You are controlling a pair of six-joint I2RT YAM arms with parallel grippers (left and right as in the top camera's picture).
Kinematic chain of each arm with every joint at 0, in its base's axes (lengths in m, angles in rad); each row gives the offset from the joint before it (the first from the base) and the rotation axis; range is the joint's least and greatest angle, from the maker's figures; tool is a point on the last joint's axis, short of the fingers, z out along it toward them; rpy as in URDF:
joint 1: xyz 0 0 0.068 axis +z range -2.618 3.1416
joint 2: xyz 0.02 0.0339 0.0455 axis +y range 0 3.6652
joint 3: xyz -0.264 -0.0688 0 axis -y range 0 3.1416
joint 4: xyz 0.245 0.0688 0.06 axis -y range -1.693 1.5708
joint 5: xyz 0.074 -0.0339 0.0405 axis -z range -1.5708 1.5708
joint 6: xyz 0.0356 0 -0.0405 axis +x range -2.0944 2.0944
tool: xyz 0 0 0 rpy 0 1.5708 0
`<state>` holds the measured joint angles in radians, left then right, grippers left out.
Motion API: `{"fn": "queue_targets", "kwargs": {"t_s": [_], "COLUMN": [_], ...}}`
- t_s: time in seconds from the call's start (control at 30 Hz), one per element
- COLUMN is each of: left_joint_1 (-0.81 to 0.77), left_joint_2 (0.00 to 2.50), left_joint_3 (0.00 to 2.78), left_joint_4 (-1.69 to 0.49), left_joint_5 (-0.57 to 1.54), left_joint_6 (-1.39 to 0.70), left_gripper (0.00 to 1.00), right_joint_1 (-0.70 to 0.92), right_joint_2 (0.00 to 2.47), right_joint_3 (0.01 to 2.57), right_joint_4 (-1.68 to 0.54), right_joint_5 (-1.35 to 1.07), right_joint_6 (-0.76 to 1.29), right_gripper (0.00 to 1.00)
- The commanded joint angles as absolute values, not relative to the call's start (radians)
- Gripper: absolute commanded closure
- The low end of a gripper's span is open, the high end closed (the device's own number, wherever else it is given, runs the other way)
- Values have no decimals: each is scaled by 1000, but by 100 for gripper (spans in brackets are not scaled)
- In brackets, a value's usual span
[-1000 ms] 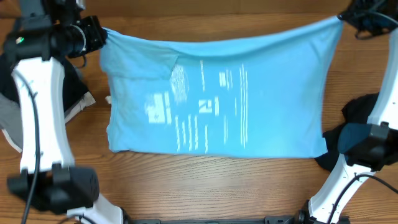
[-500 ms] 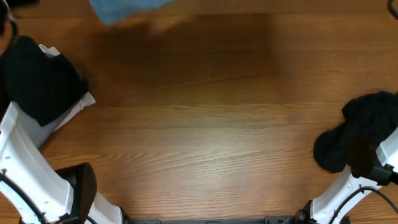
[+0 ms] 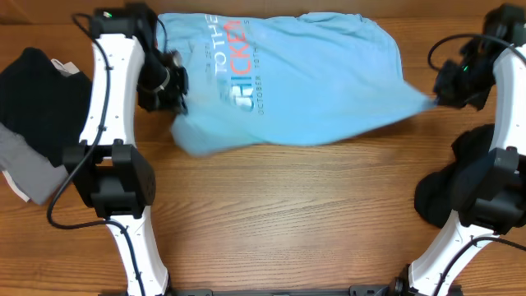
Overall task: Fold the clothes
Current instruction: 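Lay the shirt flat on the table and release with both grippers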
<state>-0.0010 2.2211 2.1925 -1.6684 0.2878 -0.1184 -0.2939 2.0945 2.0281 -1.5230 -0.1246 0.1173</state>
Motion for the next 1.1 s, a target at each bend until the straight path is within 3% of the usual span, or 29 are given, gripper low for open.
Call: {"fn": "queue_targets", "kwargs": {"t_s": [0.0,0.27,0.53,0.8,1.07], "left_joint_1": [-8,20,74,236,249], "left_joint_2": [2202,2066,1682,1477,1428], "left_joint_3": [2033,1719,1262,1129,1128], "left_joint_4": [-1690,-1587,-1271,-1218,-1255], "left_joint_5": [252,138,146,150,152], "left_joint_6": [-79,-125,-219,-223,-224], "left_gripper": [96,96,96,96,96], "right_joint_1": [-314,-400,-422,-557,-576], "right_joint_2": [2078,2064,1991,1731,1668], "right_joint_3": [1899,1838,1655,1338,1301], "right_joint_4": [-1517,-1558,-1484,-1294,-1288], "right_joint_5": [-83,-28,-85,-196,-200], "right_joint_6": [101,157,156,169,178], "right_gripper": [96,96,96,96,96]}}
